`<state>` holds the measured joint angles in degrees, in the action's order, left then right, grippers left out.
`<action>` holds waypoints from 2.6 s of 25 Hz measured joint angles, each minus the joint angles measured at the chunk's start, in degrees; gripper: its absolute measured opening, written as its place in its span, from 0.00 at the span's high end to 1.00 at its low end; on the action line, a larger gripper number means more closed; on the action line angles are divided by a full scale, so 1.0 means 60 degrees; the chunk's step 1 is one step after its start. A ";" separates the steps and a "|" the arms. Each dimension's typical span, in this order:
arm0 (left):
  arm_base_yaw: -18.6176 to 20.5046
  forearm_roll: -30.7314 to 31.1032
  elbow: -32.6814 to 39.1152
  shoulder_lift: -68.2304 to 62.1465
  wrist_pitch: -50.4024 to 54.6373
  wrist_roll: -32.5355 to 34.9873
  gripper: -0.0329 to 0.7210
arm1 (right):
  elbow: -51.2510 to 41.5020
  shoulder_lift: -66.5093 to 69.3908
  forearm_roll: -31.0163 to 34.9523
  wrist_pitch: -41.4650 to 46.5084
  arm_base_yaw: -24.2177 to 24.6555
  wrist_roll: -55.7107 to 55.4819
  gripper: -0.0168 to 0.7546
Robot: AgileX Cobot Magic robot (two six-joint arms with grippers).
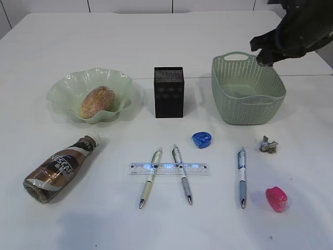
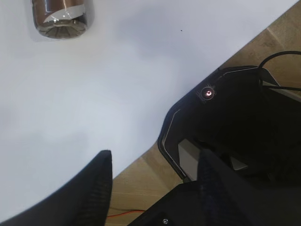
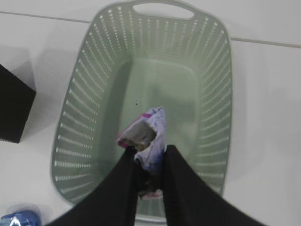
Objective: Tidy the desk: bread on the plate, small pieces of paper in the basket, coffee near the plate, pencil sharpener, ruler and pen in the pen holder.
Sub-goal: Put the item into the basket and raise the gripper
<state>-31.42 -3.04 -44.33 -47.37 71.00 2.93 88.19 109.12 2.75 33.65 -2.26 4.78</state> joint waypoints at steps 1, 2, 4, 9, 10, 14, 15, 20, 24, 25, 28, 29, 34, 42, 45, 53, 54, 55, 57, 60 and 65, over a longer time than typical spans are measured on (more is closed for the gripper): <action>0.0000 0.0000 0.0000 0.0000 0.0000 0.0000 0.42 | 0.0000 0.0107 0.0000 -0.0115 0.0000 0.0000 0.78; 0.0000 0.0000 0.0000 0.0000 0.0000 0.0000 0.42 | 0.0000 0.0320 0.0000 -0.0310 0.0000 0.0000 0.78; 0.0000 0.0000 0.0000 0.0000 0.0000 0.0000 0.42 | 0.0000 0.0597 0.0000 -0.0630 0.0000 0.0000 0.78; 0.0000 0.0000 0.0000 0.0000 0.0000 0.0000 0.42 | 0.0000 0.1031 0.0021 -0.1180 0.0000 0.0000 0.78; 0.0000 0.0000 0.0000 0.0000 -0.0018 0.0000 0.42 | 0.0022 0.1196 0.0021 -0.1306 0.0006 0.0000 0.78; 0.0000 0.0000 0.0000 0.0000 -0.0055 0.0000 0.42 | 0.0022 0.1473 0.0021 -0.1504 0.0006 0.0088 0.77; 0.0000 0.0000 0.0000 0.0000 -0.0075 0.0000 0.42 | 0.0022 0.1473 0.0021 -0.1497 0.0006 0.0111 0.77; 0.0000 0.0000 0.0000 0.0000 -0.0096 0.0000 0.42 | 0.0022 0.1509 0.0021 -0.1853 0.0021 0.0477 0.59; 0.0000 0.0000 0.0000 0.0000 -0.0111 0.0000 0.42 | 0.0022 0.1588 0.0037 -0.2021 0.0021 0.0537 0.47; 0.0000 0.0000 0.0000 0.0000 -0.0136 0.0000 0.42 | 0.0022 0.1588 0.0037 -0.2021 0.0021 0.0537 0.47; 0.0000 0.0000 0.0000 0.0000 -0.0181 0.0000 0.42 | 0.0040 0.1629 0.0037 -0.2038 0.0021 0.0555 0.43; 0.0000 0.0000 0.0000 0.0000 -0.0204 0.0000 0.42 | 0.0074 0.1629 0.0037 -0.1985 0.0021 0.0555 0.42; 0.0000 0.0000 0.0000 0.0000 -0.0225 0.0000 0.42 | 0.0530 0.1629 0.0037 -0.0978 0.0021 0.0573 0.42; 0.0000 0.0000 0.0000 0.0000 -0.0225 0.0000 0.42 | 0.2165 0.1629 0.0037 0.1992 0.0021 0.0573 0.42; 0.0000 0.0000 0.0000 0.0000 -0.0225 0.0000 0.42 | 0.2784 0.1629 0.0037 0.3560 0.0021 0.0573 0.42; 0.0000 0.0000 0.0000 0.0000 -0.0231 0.0000 0.42 | 0.3362 0.1629 0.0260 0.5931 0.0021 0.0593 0.43; 0.0000 0.0000 0.0000 0.0000 -0.0231 0.0000 0.42 | 0.3362 0.1629 0.0289 0.5954 0.0021 0.0593 0.43; 0.0000 0.0000 0.0000 0.0000 -0.0231 0.0000 0.42 | 0.3362 0.1629 0.0482 0.6066 0.0021 0.0593 0.43; 0.0000 0.0000 0.0000 0.0000 -0.0231 0.0000 0.42 | 0.3362 0.1609 0.0603 0.6086 0.0021 0.0593 0.43; 0.0000 -0.0008 0.0000 0.0000 -0.0231 0.0000 0.42 | 0.3362 0.1523 0.0673 0.6086 0.0021 0.0593 0.43; 0.0000 -0.0167 0.0000 0.0000 -0.0231 0.0000 0.42 | 0.3275 0.1051 0.0721 0.6086 0.0021 0.0593 0.43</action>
<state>-31.42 -4.05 -44.33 -47.37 69.61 2.93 107.84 115.42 7.07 70.17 -2.13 8.33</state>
